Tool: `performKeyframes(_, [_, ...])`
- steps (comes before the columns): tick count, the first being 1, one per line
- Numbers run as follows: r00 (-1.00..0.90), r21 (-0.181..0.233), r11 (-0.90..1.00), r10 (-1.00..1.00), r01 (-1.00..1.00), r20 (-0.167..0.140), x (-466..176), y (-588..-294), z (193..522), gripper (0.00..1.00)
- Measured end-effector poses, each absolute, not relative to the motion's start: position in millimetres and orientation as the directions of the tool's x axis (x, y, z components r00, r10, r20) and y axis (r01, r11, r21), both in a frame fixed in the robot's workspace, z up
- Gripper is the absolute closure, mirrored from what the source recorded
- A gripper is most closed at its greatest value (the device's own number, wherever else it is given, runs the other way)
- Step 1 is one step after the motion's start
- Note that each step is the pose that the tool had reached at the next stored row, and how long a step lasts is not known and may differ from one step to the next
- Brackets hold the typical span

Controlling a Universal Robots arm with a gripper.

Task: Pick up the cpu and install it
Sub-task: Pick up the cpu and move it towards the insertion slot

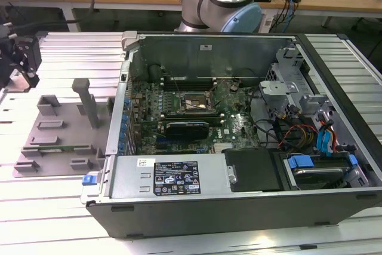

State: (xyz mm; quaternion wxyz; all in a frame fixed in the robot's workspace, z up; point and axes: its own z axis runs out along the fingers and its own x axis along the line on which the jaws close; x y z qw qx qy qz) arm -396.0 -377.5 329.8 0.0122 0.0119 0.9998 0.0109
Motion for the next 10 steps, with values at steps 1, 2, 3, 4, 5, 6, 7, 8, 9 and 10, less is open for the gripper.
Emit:
performKeyframes(1, [-0.999,0.022,0.999,0.024,0.024,-0.024,-396,-377,331,0.45])
performKeyframes(2, [-0.999,0.021,0.999,0.024,0.024,-0.024,-396,-377,334,0.45])
performKeyframes(3, [-0.999,0.021,1.0,0.024,0.023,-0.024,-396,-377,337,0.45])
performKeyframes(4, [-0.999,0.02,1.0,0.024,0.024,-0.024,-396,-377,339,0.45])
performKeyframes(5, [-0.999,0.02,1.0,0.024,0.024,-0.024,-396,-376,340,0.45])
performKeyframes(6, [-0.999,0.02,1.0,0.024,0.024,-0.024,-396,-376,342,0.45])
performKeyframes(7, [-0.999,0.02,1.0,0.024,0.024,-0.024,-396,-375,344,0.45])
performKeyframes(8, [-0.999,0.019,1.0,0.024,0.024,-0.024,-396,-374,346,0.45])
performKeyframes(9, [-0.999,0.017,1.0,0.024,0.024,-0.024,-396,-373,348,0.45])
performKeyframes(10, [-0.999,0.014,1.0,0.024,0.024,-0.024,-396,-372,350,0.45])
